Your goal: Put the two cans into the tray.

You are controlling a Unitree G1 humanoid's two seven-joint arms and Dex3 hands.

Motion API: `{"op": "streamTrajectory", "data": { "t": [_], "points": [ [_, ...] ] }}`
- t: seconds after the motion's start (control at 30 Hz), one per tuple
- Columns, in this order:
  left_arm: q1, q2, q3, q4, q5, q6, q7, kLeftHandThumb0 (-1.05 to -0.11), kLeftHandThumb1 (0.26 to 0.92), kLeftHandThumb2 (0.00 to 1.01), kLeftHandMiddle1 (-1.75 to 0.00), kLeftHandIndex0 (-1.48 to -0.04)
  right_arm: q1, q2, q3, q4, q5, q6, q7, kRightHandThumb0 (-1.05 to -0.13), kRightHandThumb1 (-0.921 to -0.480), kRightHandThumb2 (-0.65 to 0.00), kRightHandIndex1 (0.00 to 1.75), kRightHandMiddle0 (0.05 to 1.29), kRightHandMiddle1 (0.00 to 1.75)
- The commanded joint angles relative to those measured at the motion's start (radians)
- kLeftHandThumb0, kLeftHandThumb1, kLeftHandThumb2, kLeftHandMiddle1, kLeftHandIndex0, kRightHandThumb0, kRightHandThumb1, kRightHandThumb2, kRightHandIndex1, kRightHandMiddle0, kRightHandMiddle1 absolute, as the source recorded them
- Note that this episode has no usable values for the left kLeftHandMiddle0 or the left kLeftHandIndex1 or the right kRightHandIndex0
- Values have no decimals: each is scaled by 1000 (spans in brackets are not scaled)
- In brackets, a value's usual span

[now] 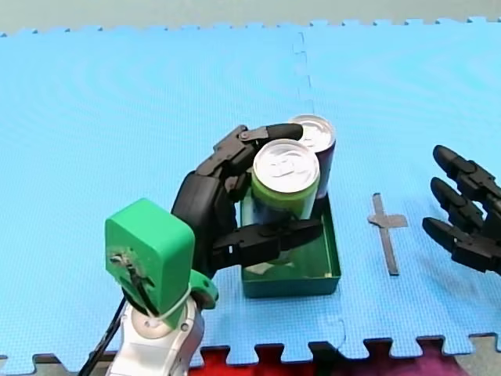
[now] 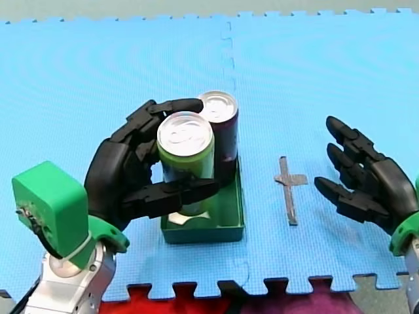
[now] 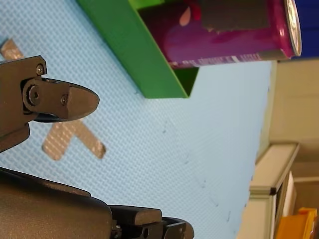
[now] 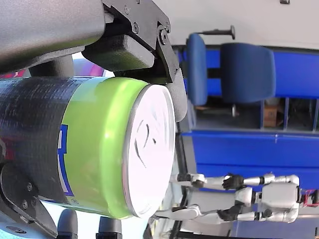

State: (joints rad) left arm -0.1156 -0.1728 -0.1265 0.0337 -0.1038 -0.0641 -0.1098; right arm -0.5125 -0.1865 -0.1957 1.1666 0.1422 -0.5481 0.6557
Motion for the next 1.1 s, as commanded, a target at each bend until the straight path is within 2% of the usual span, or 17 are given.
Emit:
{"op": "streamTrajectory", "data": {
  "t": [0.0,0.23,0.4,0.77,1.07],
  "points": [
    [1,1,2,-5,-8,-14,-4,-429,868,0,-1746,-566,1,-7,0,-5,0,-4,-2,-1048,-921,-426,0,94,0],
    [2,1,5,16,-2,-36,-5,-425,867,0,-1746,-567,2,-8,2,-7,1,-7,-1,-1048,-921,-433,0,94,0],
    [-6,11,9,74,18,-116,-10,-420,866,0,-1746,-569,4,-8,1,-9,3,-8,1,-1048,-921,-437,0,93,0],
    [-37,20,30,178,41,-208,0,-410,866,0,-1746,-580,7,-9,1,-17,5,-9,6,-1048,-921,-444,0,93,0],
    [-35,22,32,182,48,-222,6,-408,868,1,-1746,-585,10,-8,-2,-24,11,-20,18,-1048,-921,-448,0,93,0]
  ]
}}
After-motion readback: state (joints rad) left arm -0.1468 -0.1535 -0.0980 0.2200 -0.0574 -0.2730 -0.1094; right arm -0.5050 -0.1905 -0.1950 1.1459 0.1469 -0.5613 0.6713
